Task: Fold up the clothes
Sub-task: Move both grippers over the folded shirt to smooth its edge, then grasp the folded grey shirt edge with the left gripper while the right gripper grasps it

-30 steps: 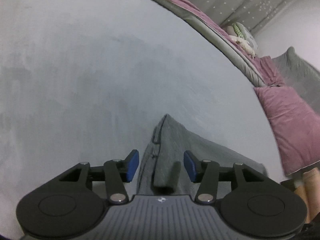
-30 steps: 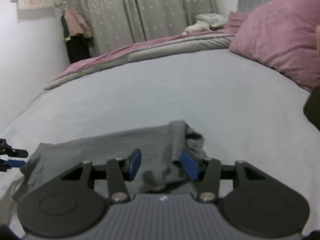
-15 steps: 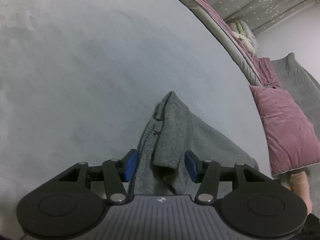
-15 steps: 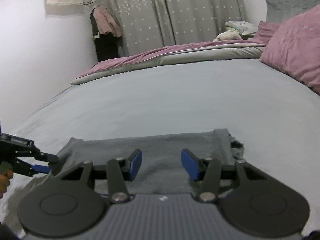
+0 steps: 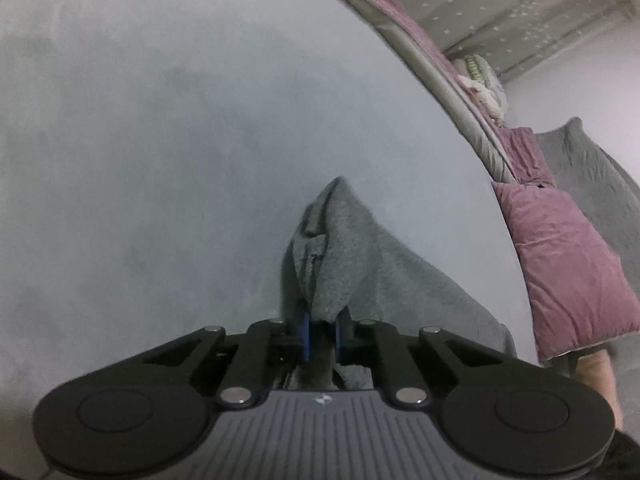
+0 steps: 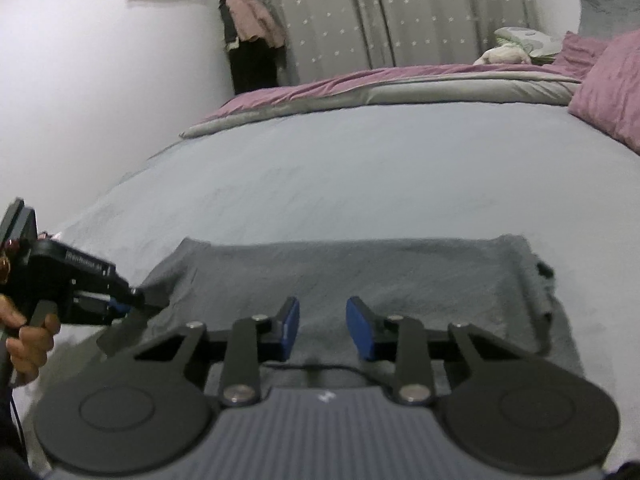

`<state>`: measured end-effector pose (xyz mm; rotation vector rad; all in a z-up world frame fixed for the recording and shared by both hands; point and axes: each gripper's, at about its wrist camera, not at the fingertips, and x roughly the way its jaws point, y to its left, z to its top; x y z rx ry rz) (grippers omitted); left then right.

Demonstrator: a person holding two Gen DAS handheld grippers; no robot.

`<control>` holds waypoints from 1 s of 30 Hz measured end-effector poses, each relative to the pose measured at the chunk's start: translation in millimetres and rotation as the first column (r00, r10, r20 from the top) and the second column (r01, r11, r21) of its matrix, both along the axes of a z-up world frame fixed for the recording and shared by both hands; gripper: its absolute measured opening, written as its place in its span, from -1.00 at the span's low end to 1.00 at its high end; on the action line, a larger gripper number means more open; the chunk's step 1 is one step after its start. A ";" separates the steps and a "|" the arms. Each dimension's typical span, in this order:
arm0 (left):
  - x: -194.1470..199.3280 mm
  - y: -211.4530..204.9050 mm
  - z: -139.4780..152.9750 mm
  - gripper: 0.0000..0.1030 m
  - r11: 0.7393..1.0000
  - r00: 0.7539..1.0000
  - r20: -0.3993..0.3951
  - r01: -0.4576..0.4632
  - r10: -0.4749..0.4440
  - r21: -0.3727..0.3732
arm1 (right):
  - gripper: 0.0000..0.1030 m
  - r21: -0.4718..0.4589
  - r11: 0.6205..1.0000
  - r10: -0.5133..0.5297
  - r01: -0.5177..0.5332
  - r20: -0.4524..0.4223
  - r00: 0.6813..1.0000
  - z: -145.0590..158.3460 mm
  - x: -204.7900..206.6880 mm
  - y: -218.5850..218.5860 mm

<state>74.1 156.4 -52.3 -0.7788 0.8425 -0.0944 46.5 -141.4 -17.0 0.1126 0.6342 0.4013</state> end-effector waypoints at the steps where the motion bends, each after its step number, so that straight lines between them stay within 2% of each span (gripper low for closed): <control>1: -0.9 -2.4 4.8 -0.84 1.000 1.000 0.015 0.002 -0.002 0.014 | -0.51 -0.004 1.000 0.007 -0.007 -0.005 1.000 -1.7 0.1 2.6; 6: -5.4 -7.3 23.4 -0.84 0.999 0.997 0.075 -0.011 0.008 0.039 | -0.65 -0.019 0.999 0.033 -0.034 -0.032 0.999 -10.0 1.1 10.1; 15: -14.4 -20.6 63.0 -0.85 0.999 0.982 0.190 0.013 -0.020 0.039 | -0.69 -0.090 0.993 0.065 -0.077 -0.121 0.990 -29.3 8.0 26.6; 20: -14.1 -32.8 86.2 -0.85 0.995 0.971 0.226 0.056 -0.073 0.083 | -0.64 -0.039 0.998 0.052 -0.058 -0.151 0.987 -25.9 12.0 17.7; 30: -8.0 -47.8 95.5 -0.85 0.990 0.961 0.256 0.080 -0.108 0.120 | -0.63 0.092 0.996 0.002 0.012 -0.150 0.989 -12.9 42.7 -4.2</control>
